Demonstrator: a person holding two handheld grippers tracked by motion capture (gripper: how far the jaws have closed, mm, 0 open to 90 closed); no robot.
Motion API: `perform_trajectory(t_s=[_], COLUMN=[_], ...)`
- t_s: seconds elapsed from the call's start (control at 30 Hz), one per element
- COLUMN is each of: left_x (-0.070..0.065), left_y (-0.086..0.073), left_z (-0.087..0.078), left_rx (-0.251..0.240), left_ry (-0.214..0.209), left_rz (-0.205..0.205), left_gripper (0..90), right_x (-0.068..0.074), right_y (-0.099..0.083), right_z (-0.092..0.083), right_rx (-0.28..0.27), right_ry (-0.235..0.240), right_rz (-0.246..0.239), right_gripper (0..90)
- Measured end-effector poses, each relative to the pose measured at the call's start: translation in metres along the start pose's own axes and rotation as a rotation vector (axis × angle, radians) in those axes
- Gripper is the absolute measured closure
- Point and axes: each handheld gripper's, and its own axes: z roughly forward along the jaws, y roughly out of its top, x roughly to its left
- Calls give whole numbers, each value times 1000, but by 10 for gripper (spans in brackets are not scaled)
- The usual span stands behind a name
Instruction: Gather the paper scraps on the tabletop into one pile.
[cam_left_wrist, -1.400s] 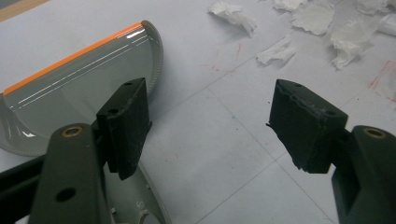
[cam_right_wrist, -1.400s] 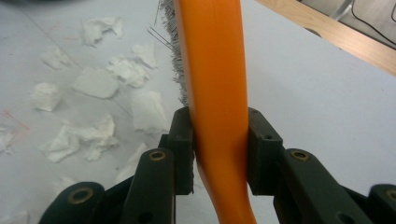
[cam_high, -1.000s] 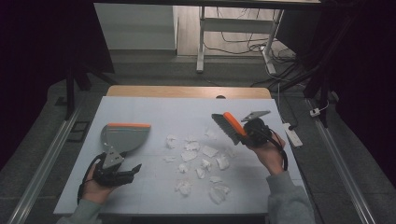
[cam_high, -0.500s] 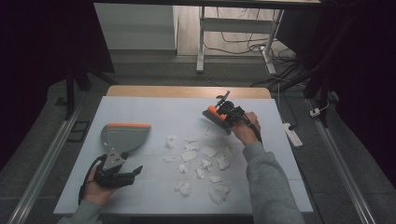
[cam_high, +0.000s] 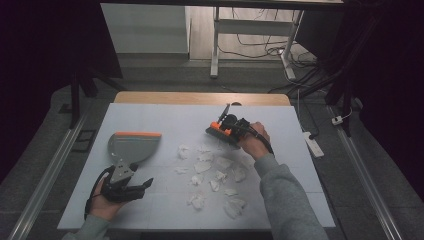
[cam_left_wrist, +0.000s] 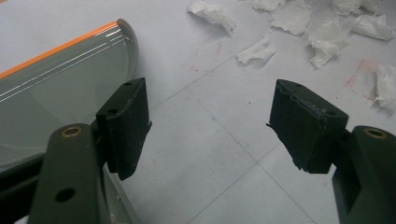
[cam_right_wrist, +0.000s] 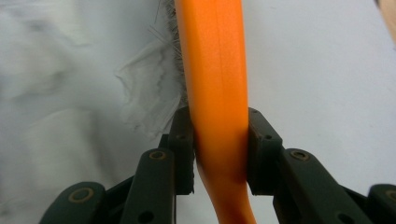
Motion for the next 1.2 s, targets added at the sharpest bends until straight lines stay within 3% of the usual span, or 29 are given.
perform_trajectory(t_s=[0.07,0.2,0.3,0.4,0.6,0.8,1.0,1.2], left_x=[0,1,1,0,0,1,2,2], left_y=[0,-1,-1,0,-1,-1,-2,-2], left_z=[0,0,0,0,0,1,2,2], left_rx=[1,1,4,2,4,5,8,5], left_ry=[0,0,0,3,4,4,0,-7], left_rz=[1,-2,0,3,0,-4,-10,-13], left_gripper=[295,296,296,296,296,296,296,296], right_x=[9,29,36,35,17,6,6,15], right_y=[-2,-10,-17,-22,-31,-29,-11,22], right_z=[-4,-14,-24,-33,-45,-49,-45,-26], right_rx=[-16,-15,-45,-87,-195,-270,-273,-224], right_ry=[43,87,148,127,151,141,120,85], right_rz=[-19,-115,-121,-111,-22,31,4,-82], right_gripper=[682,682,682,682,681,681,680,680])
